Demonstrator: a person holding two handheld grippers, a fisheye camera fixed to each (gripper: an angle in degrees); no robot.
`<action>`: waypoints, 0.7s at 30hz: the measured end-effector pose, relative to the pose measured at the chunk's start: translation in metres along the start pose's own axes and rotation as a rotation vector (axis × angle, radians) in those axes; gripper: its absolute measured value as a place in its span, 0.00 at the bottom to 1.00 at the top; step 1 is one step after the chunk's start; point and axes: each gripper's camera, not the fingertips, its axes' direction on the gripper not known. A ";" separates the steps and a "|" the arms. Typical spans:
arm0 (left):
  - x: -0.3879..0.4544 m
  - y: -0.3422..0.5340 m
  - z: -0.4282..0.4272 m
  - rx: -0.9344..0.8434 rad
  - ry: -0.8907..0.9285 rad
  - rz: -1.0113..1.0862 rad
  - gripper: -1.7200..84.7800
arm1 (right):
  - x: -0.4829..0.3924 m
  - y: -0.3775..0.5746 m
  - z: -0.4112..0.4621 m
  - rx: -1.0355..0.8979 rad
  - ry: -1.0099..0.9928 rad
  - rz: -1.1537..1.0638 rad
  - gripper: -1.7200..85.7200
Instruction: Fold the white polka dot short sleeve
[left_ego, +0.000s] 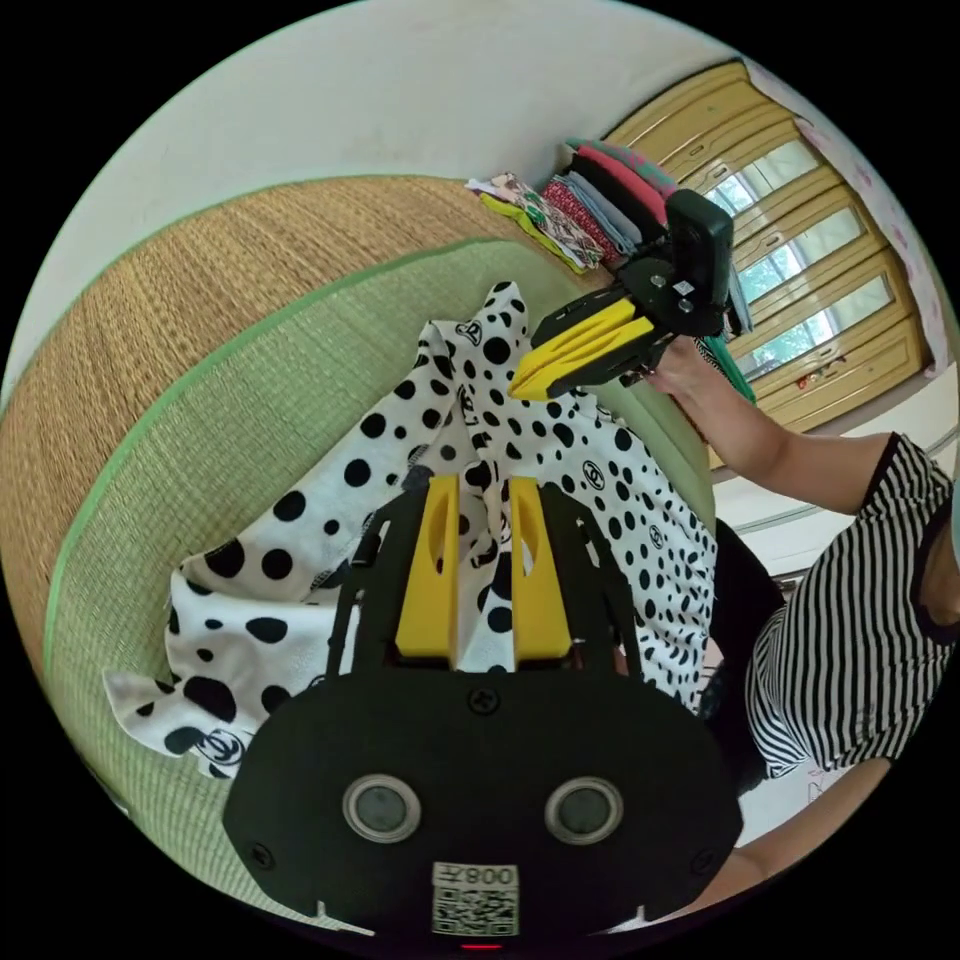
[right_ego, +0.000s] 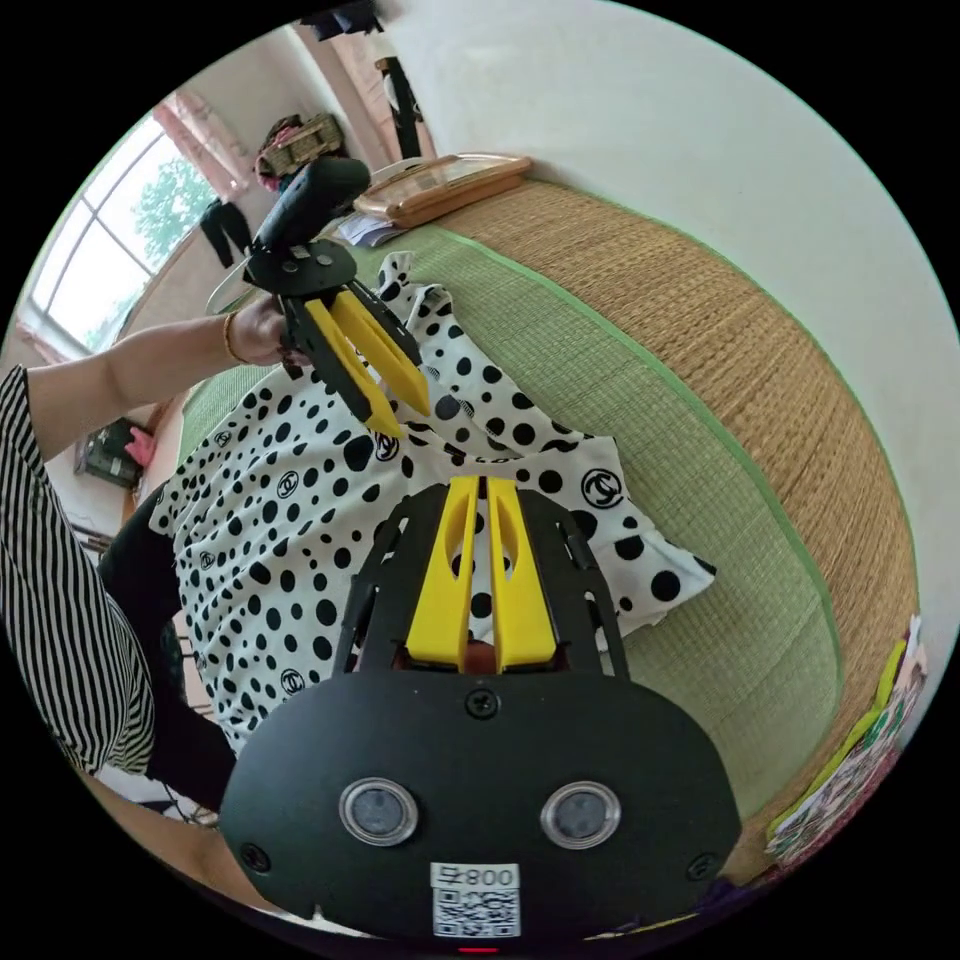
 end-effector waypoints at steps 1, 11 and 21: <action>0.006 -0.003 0.002 -0.010 -0.038 0.021 0.11 | 0.001 0.007 0.000 0.013 0.003 0.016 0.02; 0.007 -0.015 0.019 -0.097 0.109 0.021 0.04 | 0.024 0.041 0.000 0.036 0.063 0.145 0.02; 0.007 0.006 -0.013 0.027 -0.039 -0.043 0.13 | 0.051 0.073 -0.007 0.071 0.071 0.244 0.02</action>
